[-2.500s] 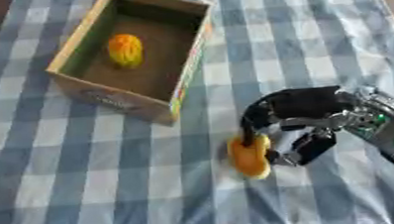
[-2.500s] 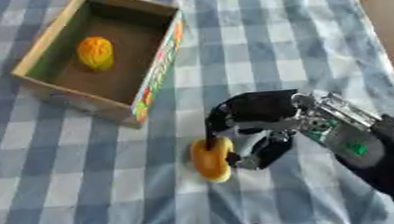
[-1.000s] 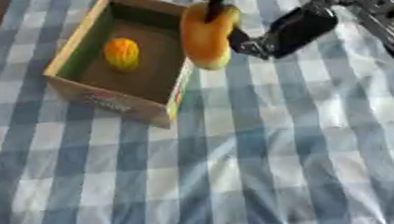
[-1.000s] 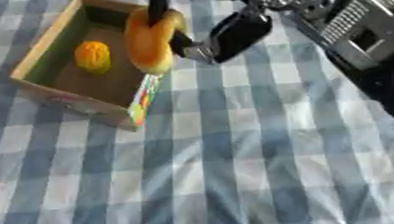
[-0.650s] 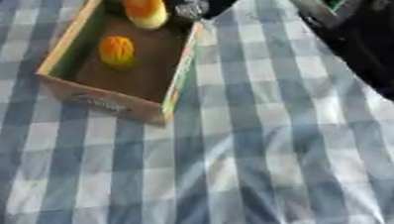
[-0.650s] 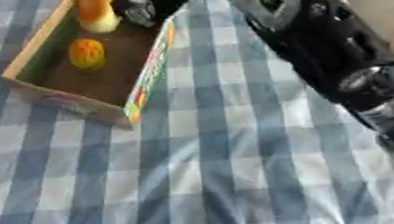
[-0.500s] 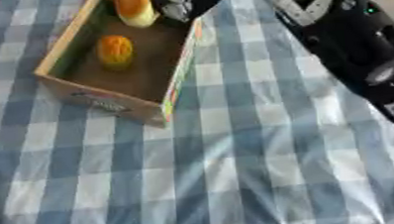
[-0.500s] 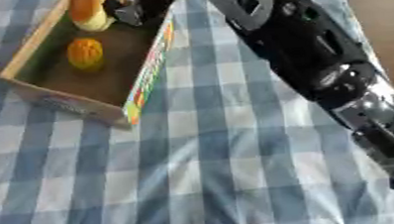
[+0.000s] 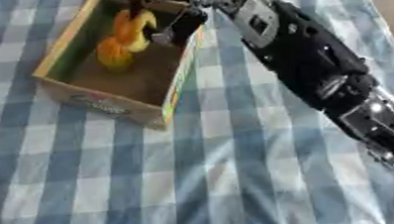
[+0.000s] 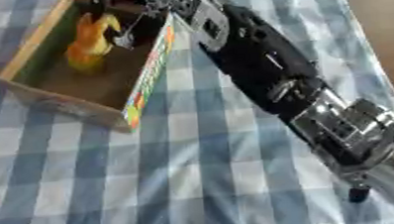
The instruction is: Pick up objects on the table and place them in the box.
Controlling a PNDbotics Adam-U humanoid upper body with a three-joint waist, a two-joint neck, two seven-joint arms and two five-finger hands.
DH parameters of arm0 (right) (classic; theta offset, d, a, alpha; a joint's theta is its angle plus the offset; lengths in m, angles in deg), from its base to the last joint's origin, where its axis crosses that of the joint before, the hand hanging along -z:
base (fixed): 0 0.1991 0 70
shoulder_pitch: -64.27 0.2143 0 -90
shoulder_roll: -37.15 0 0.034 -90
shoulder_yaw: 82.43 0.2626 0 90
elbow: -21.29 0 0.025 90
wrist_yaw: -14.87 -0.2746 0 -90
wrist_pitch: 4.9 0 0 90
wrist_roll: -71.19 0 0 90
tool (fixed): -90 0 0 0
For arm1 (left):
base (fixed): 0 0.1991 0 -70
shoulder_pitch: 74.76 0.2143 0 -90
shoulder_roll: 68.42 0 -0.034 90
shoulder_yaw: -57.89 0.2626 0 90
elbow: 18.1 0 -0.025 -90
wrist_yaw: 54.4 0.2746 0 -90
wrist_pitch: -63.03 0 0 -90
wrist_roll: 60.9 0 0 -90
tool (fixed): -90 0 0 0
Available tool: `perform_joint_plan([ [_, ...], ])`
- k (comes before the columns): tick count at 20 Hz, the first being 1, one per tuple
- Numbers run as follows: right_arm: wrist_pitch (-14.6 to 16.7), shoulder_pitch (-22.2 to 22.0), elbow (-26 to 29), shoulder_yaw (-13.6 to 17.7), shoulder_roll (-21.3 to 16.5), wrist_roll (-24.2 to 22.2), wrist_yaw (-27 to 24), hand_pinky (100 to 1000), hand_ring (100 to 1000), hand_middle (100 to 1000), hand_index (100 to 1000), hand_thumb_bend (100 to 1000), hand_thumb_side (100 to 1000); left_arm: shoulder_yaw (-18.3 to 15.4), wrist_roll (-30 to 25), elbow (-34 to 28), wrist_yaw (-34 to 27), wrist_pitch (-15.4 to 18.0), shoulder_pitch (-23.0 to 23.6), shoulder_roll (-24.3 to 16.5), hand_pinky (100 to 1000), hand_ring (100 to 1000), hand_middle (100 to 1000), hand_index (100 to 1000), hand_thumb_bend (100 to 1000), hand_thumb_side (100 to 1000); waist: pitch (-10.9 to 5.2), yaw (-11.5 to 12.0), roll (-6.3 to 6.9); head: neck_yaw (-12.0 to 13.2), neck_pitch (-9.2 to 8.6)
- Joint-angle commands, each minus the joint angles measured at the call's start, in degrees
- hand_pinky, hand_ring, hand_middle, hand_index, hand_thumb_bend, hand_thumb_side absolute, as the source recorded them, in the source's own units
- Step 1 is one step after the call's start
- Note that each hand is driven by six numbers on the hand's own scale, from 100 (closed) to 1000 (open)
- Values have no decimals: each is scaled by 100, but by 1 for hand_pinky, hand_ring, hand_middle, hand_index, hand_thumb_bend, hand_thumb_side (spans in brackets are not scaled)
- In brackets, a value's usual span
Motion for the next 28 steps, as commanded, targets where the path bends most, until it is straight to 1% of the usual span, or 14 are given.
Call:
perform_joint_plan([
  [1, 168, 190, -127, 135, -52, -4, 303, 882, 990, 849, 923, 326, 314, -5, -12, -104, -34, 9, -52, -76, 776, 747, 665, 811, 232, 505, -102, -5, 30, -48, -76],
  [3, 200, 202, -13, 188, -89, 110, 478, 899, 1000, 866, 947, 346, 346, -5, -7, -104, -31, 2, -31, -69, 777, 747, 664, 811, 230, 507, -98, -19, 40, -55, -85],
  [5, 165, 215, 191, 246, -119, 258, 641, 900, 1000, 871, 954, 338, 344, -4, -5, -104, -30, -4, -16, -63, 776, 747, 664, 811, 229, 508, -95, -32, 54, -54, -82],
  [9, 6, 176, 690, 489, -97, 592, 971, 879, 986, 852, 922, 334, 275, -4, -7, -104, -31, -8, 5, -57, 776, 747, 664, 811, 230, 506, -115, -54, 85, -43, -67],
  [13, -56, 95, 1219, 552, -278, 928, 851, 868, 974, 839, 903, 329, 219, -12, -7, -104, -28, -17, 39, -66, 777, 747, 663, 811, 231, 504, -169, -86, 97, 13, -49],
  [16, -171, -7, 1654, 615, -529, 1177, 597, 845, 951, 810, 867, 273, 168, -20, -4, -104, -21, -22, 60, -67, 777, 746, 663, 811, 232, 501, -211, -113, 116, 62, -36],
  [18, -249, -133, 1955, 738, -732, 1358, 413, 808, 925, 779, 823, 113, 158, -40, 11, -104, -7, -24, 86, -80, 777, 746, 664, 811, 233, 498, -235, -144, 136, 122, -19],
  [19, -313, -219, 2101, 850, -856, 1447, 323, 794, 913, 767, 806, 100, 190, -54, 24, -104, 2, -25, 99, -88, 777, 746, 664, 811, 234, 496, -246, -164, 147, 161, -11],
  [20, -374, -317, 2238, 970, -980, 1531, 239, 789, 910, 762, 799, 100, 262, -70, 39, -104, 16, -23, 111, -100, 778, 746, 664, 811, 234, 492, -255, -192, 157, 218, -5],
  [21, -395, -438, 2383, 1103, -1118, 1620, 150, 788, 911, 763, 799, 100, 275, -87, 59, -104, 33, -22, 122, -115, 778, 746, 664, 811, 235, 491, -261, -217, 167, 269, -1],
  [22, -379, -568, 2530, 1237, -1263, 1711, 59, 790, 913, 765, 797, 100, 338, -109, 85, -104, 57, -20, 133, -137, 778, 746, 665, 812, 236, 484, -263, -247, 182, 335, -2],
  [23, -346, -703, 2675, 1368, -1406, 1799, -30, 790, 913, 766, 797, 100, 342, -131, 113, -104, 88, -19, 144, -159, 778, 746, 665, 812, 237, 482, -264, -266, 197, 382, -2],
  [24, -313, -847, 2823, 1501, -1553, 1891, -121, 791, 911, 766, 792, 100, 391, -152, 144, -104, 125, -17, 160, -186, 778, 746, 666, 812, 239, 473, -264, -293, 223, 449, 1],
  [28, -150, -1442, 3421, 2010, -2005, 2259, -489, 794, 897, 769, 795, 100, 424, -207, 265, -104, 243, -1, 205, -290, 778, 747, 668, 814, 247, 453, -266, -389, 333, 638, 13],
])
